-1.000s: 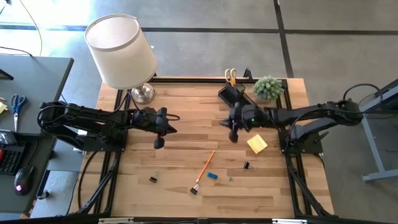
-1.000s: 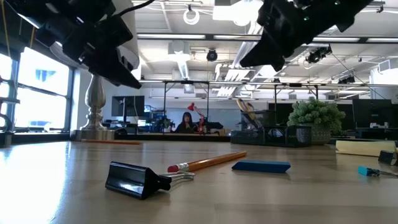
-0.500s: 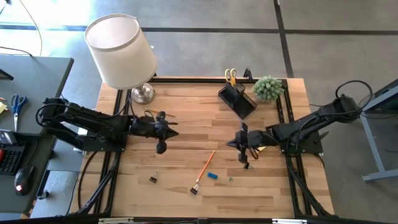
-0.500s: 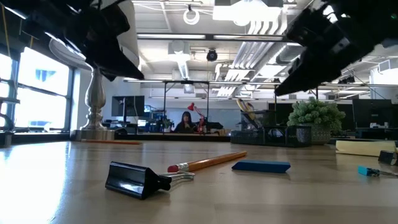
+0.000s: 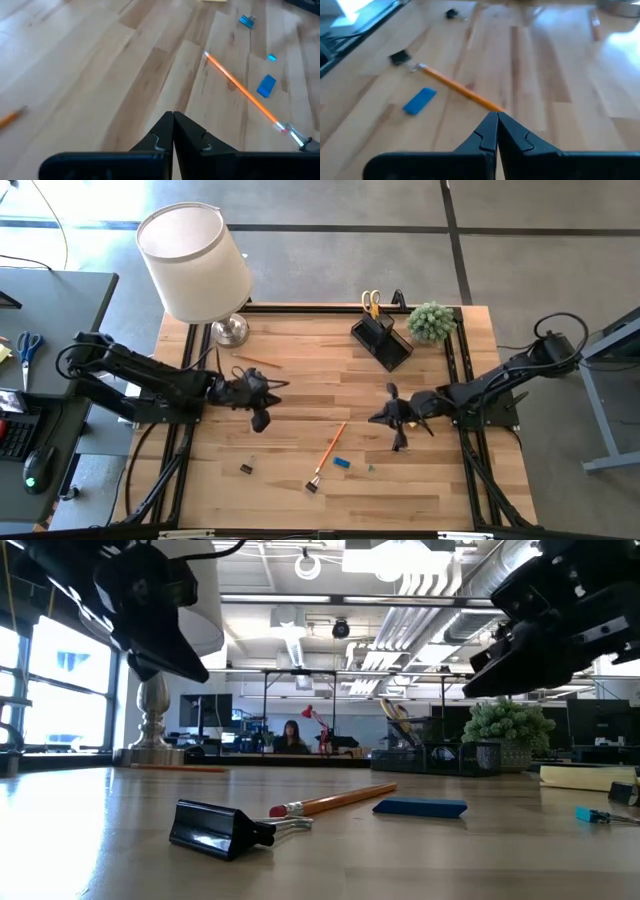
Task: Pick and place office supplies into organizer
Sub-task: Put the top right black binder clip into the desk organizer
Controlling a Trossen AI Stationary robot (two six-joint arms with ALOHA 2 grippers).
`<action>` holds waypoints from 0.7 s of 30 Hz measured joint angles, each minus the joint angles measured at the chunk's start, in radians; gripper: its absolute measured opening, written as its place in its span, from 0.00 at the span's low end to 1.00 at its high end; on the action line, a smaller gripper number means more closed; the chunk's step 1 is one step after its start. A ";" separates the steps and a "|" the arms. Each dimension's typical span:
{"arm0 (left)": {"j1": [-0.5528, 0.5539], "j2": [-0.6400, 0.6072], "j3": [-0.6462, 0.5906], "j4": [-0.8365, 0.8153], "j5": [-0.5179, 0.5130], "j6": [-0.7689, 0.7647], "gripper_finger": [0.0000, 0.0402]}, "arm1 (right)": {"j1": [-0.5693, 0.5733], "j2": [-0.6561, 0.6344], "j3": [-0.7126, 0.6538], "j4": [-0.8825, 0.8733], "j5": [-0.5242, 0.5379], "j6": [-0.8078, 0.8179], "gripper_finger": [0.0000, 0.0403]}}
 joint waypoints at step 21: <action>-0.319 0.223 0.000 0.093 -0.202 -0.469 0.13 | 0.246 0.000 0.226 -0.807 -0.097 0.404 0.49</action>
